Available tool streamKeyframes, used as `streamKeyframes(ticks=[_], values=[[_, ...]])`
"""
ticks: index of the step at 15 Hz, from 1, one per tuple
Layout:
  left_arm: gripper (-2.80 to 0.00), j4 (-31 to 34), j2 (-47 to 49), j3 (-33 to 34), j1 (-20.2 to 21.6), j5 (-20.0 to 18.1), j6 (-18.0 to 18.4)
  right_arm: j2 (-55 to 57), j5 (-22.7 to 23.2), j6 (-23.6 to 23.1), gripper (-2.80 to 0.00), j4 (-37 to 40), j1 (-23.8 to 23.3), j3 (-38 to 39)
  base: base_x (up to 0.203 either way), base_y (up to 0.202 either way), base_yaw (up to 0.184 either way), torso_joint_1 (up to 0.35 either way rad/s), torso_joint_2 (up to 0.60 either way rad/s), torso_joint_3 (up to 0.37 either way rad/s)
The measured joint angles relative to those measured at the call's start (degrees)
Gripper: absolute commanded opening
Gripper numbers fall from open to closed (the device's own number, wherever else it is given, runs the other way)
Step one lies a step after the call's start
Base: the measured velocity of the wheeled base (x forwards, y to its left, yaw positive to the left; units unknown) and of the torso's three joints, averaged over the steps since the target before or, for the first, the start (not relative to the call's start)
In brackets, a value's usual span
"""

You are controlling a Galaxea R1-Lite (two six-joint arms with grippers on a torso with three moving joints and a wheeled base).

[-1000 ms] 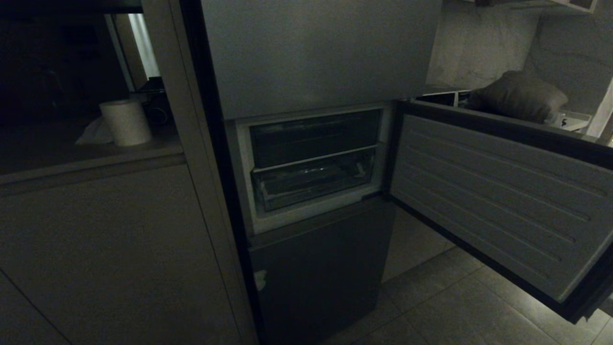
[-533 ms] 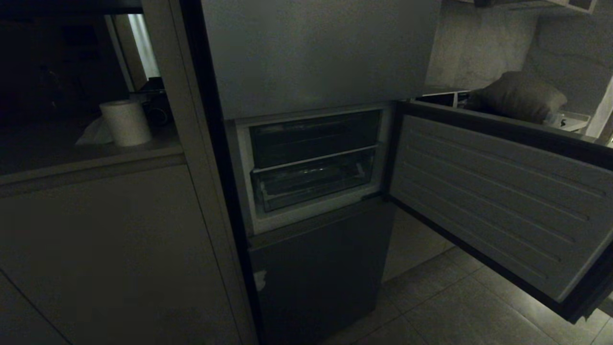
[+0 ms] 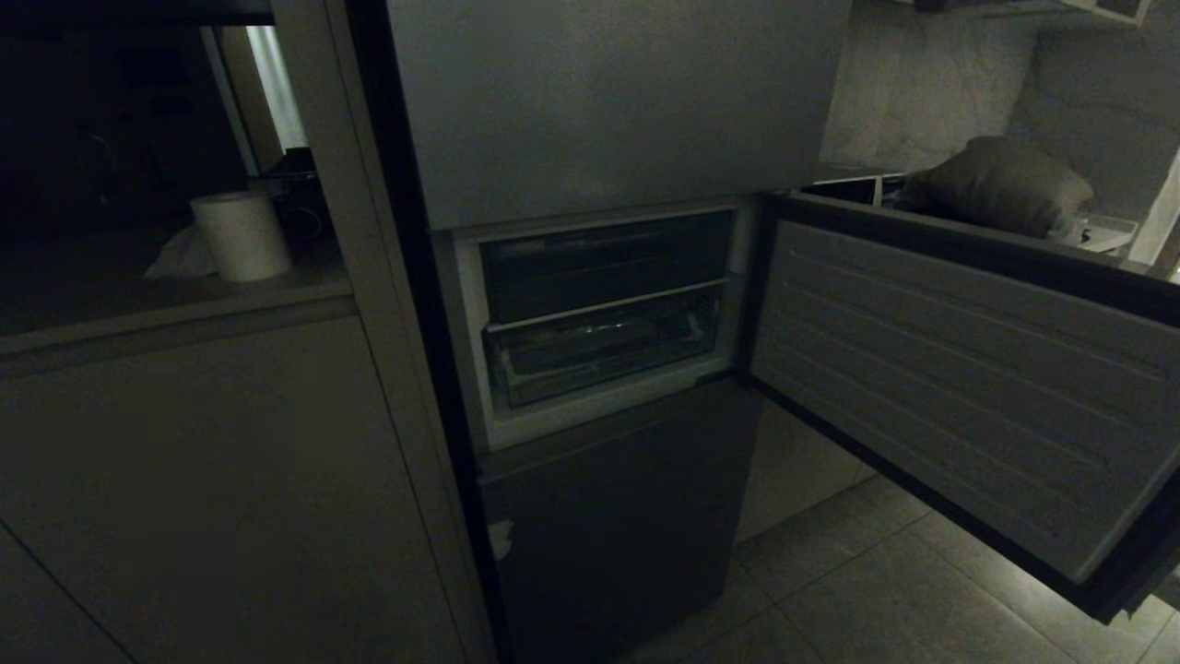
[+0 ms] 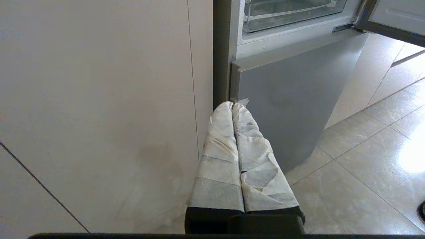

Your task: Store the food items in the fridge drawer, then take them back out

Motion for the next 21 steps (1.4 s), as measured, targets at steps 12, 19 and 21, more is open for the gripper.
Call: streamKeyframes(ticks=[12, 19, 21], values=[[-2.8, 0.0, 0.0, 0.0, 0.0, 0.0, 0.0, 38.1, 26.1, 13.6, -2.8, -4.7, 14.9, -19.4, 0.0, 0.0, 0.0, 0.0, 0.0, 0.0], [-2.8, 0.0, 0.0, 0.0, 0.0, 0.0, 0.0, 16.9, 30.4, 13.8, -2.8, -3.9, 20.0, -0.8, 0.0, 0.0, 0.0, 0.0, 0.0, 0.0], [-2.8, 0.0, 0.0, 0.0, 0.0, 0.0, 0.0, 3.0, 31.3, 13.3, -2.8, -2.3, 23.1, 6.5, 0.0, 0.0, 0.0, 0.0, 0.0, 0.0]])
